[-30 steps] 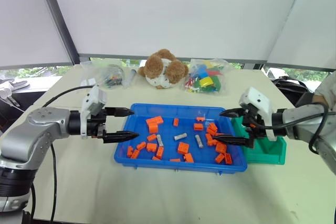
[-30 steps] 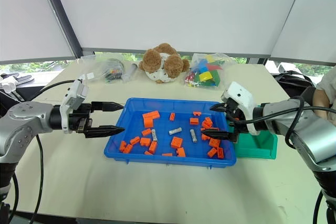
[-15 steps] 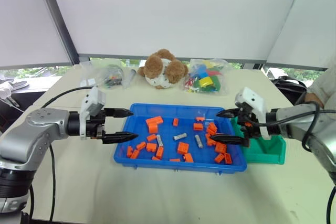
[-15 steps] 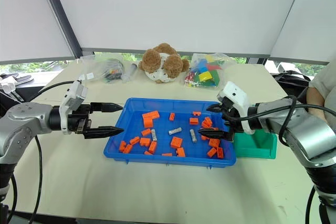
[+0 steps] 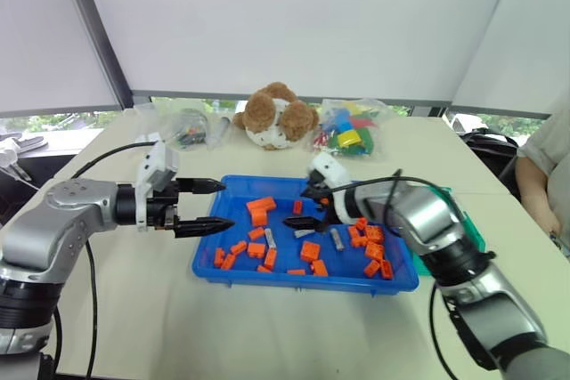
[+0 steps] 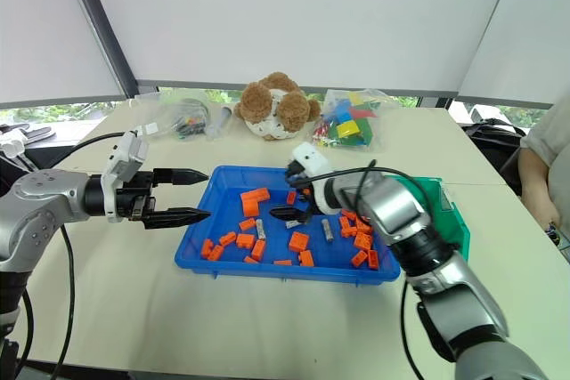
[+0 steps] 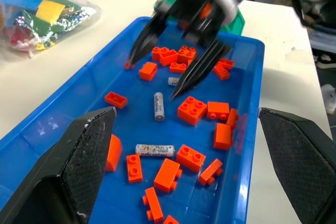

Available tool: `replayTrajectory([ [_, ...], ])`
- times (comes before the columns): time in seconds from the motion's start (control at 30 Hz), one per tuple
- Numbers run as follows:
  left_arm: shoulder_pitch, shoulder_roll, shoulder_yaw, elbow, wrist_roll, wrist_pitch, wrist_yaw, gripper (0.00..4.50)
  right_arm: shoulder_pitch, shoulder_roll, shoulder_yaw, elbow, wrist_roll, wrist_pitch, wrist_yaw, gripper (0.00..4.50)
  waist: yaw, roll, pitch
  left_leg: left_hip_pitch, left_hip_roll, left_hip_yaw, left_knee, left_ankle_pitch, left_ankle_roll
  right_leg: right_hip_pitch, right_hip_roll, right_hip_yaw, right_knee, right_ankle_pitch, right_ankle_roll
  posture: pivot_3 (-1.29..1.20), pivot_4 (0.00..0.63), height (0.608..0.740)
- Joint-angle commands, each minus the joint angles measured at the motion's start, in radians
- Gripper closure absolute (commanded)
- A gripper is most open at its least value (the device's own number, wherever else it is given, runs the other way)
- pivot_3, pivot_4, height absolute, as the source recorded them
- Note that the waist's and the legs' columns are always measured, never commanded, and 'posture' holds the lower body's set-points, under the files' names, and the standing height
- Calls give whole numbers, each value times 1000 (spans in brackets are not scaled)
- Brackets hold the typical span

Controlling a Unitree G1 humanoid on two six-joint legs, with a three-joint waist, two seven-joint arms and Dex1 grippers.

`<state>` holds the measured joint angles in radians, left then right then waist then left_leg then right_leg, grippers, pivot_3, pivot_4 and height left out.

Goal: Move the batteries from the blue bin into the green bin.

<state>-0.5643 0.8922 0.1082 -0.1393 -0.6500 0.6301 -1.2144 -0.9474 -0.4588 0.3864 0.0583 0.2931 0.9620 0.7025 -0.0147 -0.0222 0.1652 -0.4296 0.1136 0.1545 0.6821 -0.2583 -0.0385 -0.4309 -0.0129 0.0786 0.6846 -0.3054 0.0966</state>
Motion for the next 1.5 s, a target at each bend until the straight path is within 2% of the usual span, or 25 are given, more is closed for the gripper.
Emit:
replayTrajectory([
  [0.03,-8,15,37,-33,-7,-9,11,0,-35,52,14,53,-54,-19,-28,53,1,0,0,0,0,0,0,0,0,0,0,0,0,0,0,0,150,727],
  [0.43,23,15,51,-74,-23,4,47,0,40,160,64,80,-168,-15,-103,53,-5,0,0,0,0,0,-1,0,0,0,0,0,0,0,0,0,150,727],
  [0.93,20,2,40,-75,-20,0,59,0,88,184,136,70,-260,-26,-98,53,-6,0,0,0,0,0,-1,0,0,0,0,0,0,0,0,0,150,727],
  [1.03,23,3,42,-79,-21,2,61,0,91,193,136,73,-268,-25,-95,910,-6,0,0,0,0,0,-1,0,0,0,0,0,0,0,0,0,150,727],
  [1.27,29,7,45,-85,-23,6,62,0,88,191,130,51,-266,-2,-61,4457,-5,0,0,0,0,0,-1,0,0,0,0,0,0,0,0,0,150,727],
  [1.4,33,9,45,-92,-28,12,62,0,65,206,5,-45,-194,105,-60,4495,-5,0,0,0,0,0,-1,0,0,0,0,0,0,0,0,0,150,727],
  [1.5,32,3,39,-92,-31,16,62,0,10,135,-163,-190,-154,200,-80,4495,-2,0,0,-1,0,0,-1,0,0,-1,0,0,0,0,0,0,150,727],
])
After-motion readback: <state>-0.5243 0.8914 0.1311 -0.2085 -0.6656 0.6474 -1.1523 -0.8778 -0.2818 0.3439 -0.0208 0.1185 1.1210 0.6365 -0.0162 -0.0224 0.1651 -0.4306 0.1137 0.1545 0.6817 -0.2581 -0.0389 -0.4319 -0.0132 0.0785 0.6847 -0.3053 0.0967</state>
